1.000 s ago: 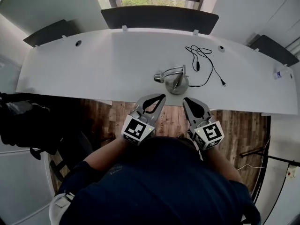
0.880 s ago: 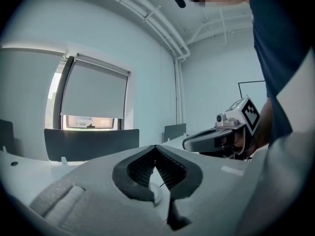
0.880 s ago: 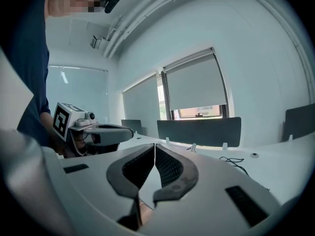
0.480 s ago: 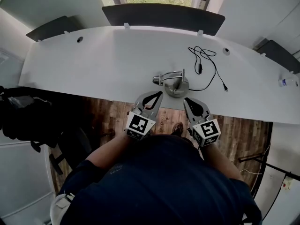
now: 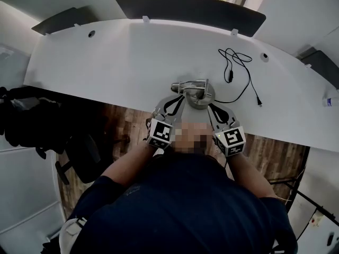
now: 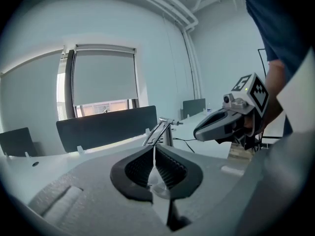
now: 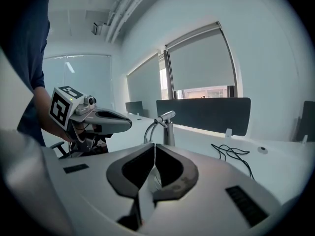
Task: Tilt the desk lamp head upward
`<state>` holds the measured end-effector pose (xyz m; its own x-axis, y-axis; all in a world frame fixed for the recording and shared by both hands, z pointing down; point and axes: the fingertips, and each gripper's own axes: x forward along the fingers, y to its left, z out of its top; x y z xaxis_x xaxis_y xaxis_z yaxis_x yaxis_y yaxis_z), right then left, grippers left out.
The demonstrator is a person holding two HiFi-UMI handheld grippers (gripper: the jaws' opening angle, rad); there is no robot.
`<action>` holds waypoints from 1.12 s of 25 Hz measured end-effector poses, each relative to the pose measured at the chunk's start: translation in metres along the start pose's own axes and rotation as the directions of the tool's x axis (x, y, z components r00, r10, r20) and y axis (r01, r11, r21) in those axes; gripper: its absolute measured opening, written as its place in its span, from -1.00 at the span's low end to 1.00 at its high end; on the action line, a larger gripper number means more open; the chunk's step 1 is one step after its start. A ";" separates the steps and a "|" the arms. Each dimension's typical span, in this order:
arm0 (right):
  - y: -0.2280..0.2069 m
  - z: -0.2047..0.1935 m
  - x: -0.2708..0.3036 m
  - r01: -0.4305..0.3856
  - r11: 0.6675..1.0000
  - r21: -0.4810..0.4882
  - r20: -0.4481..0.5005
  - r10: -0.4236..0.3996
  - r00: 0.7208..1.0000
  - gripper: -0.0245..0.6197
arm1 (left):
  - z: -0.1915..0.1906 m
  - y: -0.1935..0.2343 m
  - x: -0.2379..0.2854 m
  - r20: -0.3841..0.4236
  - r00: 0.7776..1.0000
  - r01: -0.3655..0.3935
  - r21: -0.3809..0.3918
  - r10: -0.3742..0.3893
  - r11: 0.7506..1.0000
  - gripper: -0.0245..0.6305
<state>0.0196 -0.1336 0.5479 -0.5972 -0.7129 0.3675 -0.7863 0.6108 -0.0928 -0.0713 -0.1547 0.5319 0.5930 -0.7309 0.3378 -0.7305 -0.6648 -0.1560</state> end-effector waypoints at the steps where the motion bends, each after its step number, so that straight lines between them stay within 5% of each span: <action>1: -0.003 -0.003 0.003 0.002 1.000 -0.002 -0.005 -0.002 1.000 -0.89 | -0.004 0.001 0.004 -0.015 1.000 -0.004 0.009 0.004 1.000 -0.90; 14: -0.024 -0.022 0.038 0.007 1.000 -0.016 -0.041 -0.008 0.999 -0.87 | -0.034 0.010 0.038 -0.093 0.994 -0.046 0.089 0.054 0.995 -0.76; 28: -0.035 -0.024 0.068 0.013 0.999 -0.041 -0.057 -0.015 0.998 -0.43 | -0.041 0.016 0.072 -0.130 0.986 -0.067 0.235 0.100 0.970 -0.50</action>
<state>0.0104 -0.1951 0.5979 -0.5750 -0.7017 0.4207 -0.7870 0.6150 -0.0500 -0.0547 -0.2117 0.5917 0.4681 -0.7673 0.4383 -0.6688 -0.6318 -0.3918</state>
